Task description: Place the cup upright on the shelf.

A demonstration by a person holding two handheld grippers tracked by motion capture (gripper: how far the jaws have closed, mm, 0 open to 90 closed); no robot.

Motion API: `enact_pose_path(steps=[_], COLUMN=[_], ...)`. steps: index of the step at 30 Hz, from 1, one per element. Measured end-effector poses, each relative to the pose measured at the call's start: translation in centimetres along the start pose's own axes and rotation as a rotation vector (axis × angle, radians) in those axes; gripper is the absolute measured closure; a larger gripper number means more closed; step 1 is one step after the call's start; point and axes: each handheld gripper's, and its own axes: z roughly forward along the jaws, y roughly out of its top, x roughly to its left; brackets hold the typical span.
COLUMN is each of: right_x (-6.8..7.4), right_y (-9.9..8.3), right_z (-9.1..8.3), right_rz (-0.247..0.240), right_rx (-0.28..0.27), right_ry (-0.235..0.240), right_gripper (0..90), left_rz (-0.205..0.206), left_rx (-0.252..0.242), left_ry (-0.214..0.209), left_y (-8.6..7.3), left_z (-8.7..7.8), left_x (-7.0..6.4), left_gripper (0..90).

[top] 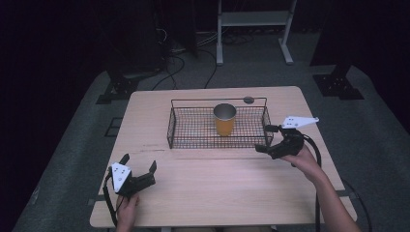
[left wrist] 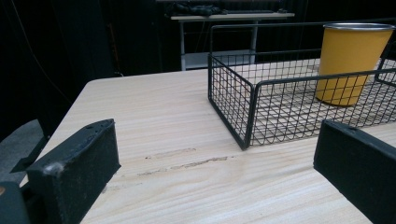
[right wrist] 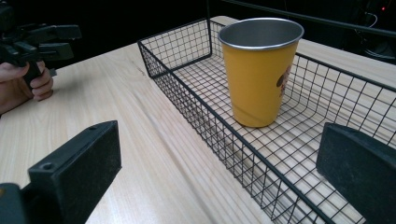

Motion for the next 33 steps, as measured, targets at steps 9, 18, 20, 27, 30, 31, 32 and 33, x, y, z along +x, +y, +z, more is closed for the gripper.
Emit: enact_pose_path(steps=[9, 18, 20, 27, 30, 31, 32, 33], right_x=[0.7, 0.9, 0.9, 1.3, 1.4, 1.5, 1.5, 1.5], right_y=[-1.1, -2.1, -2.3, -3.1, -3.5, -3.6, -3.8, -3.9], right_z=[-0.5, -1.0, -1.2, -1.7, -1.8, -1.9, -1.9, -2.0], right_rz=[0.006, 0.013, 0.018, 0.024, 0.026, 0.028, 0.03, 0.031], right_rx=[0.0, 0.01, 0.012, 0.003, 0.006, 0.005, 0.004, 0.005], right_ry=[0.004, -0.002, -0.003, -0.003, -0.006, -0.006, -0.006, -0.008], right_gripper=[0.0, 0.0, 0.0, 0.0, 0.0, 0.0, 0.0, 0.0], left_rz=[0.001, 0.001, 0.001, 0.003, 0.002, 0.002, 0.003, 0.003], left_rx=[-0.001, -0.002, -0.001, -0.001, -0.001, -0.001, -0.001, -0.001], left_ry=[0.0, 0.001, 0.001, 0.001, 0.002, 0.002, 0.002, 0.002], left_y=[0.0, 0.0, 0.0, 0.0, 0.0, 0.0, 0.0, 0.0], left_z=[0.0, 0.0, 0.0, 0.0, 0.0, 0.0, 0.0, 0.0], left_x=[0.0, 0.0, 0.0, 0.0, 0.0, 0.0, 0.0, 0.0], left_gripper=[0.0, 0.0, 0.0, 0.0, 0.0, 0.0, 0.0, 0.0])
